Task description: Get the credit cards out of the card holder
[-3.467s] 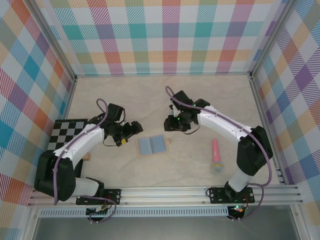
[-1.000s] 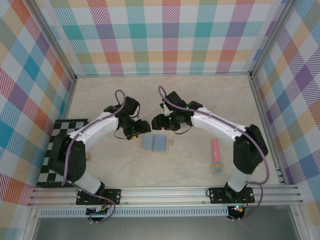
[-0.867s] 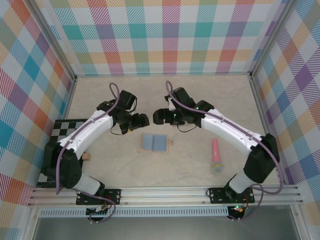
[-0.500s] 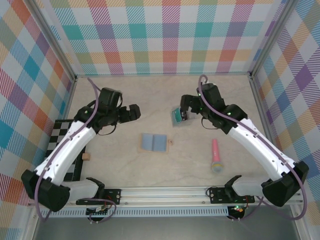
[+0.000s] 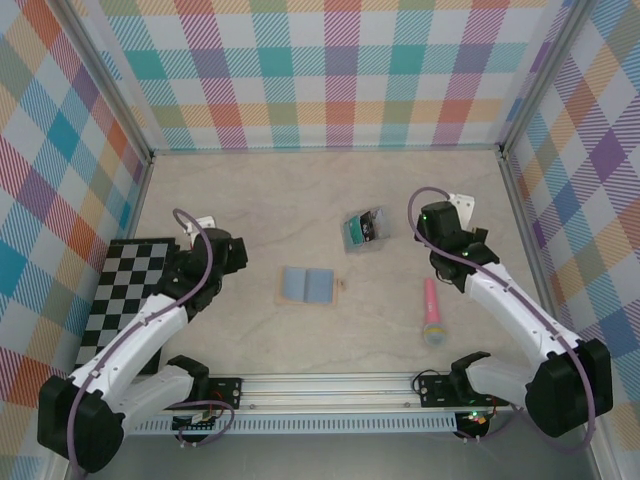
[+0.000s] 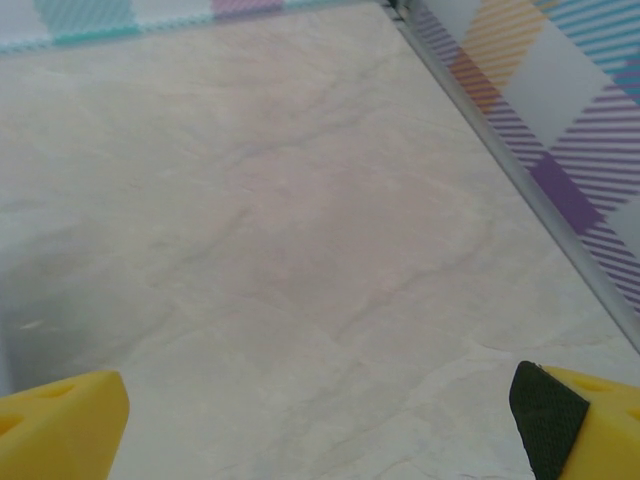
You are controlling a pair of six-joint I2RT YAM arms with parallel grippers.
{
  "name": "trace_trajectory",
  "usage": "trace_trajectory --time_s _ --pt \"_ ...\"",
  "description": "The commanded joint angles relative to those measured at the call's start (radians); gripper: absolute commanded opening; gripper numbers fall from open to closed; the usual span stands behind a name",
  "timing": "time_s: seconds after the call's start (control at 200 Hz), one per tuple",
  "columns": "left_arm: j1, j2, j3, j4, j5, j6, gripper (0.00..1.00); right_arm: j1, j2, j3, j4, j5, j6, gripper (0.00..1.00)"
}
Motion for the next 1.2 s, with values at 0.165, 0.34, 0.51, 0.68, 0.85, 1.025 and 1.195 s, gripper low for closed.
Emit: trace_trajectory --time_s 0.165,0.34,0.51,0.68,0.85,1.025,1.195 --pt "0.038 -0.033 -0.205 0.293 -0.148 0.141 1.00 -0.075 0.068 -0.221 0.344 0.042 -0.144 1.00" --pt "0.090 0.015 -0.329 0.555 -0.083 0.209 1.00 -0.084 0.144 -0.325 0.589 -0.033 -0.240 1.00" --pt "0.164 0.105 -0.392 0.815 0.091 0.268 1.00 -0.105 0.157 -0.387 0.805 -0.286 -0.346 1.00" --pt "0.221 0.185 -0.394 0.953 0.240 0.314 1.00 -0.172 0.165 -0.411 0.900 -0.455 -0.373 1.00" --pt "0.252 0.298 -0.363 1.044 0.360 0.334 1.00 -0.229 0.175 -0.428 0.970 -0.581 -0.381 1.00" --pt "0.259 0.399 -0.324 1.123 0.435 0.377 1.00 -0.262 0.209 -0.420 1.023 -0.648 -0.409 1.00" --pt "0.279 0.483 -0.312 1.180 0.436 0.365 1.00 -0.293 0.260 -0.434 1.119 -0.679 -0.413 1.00"
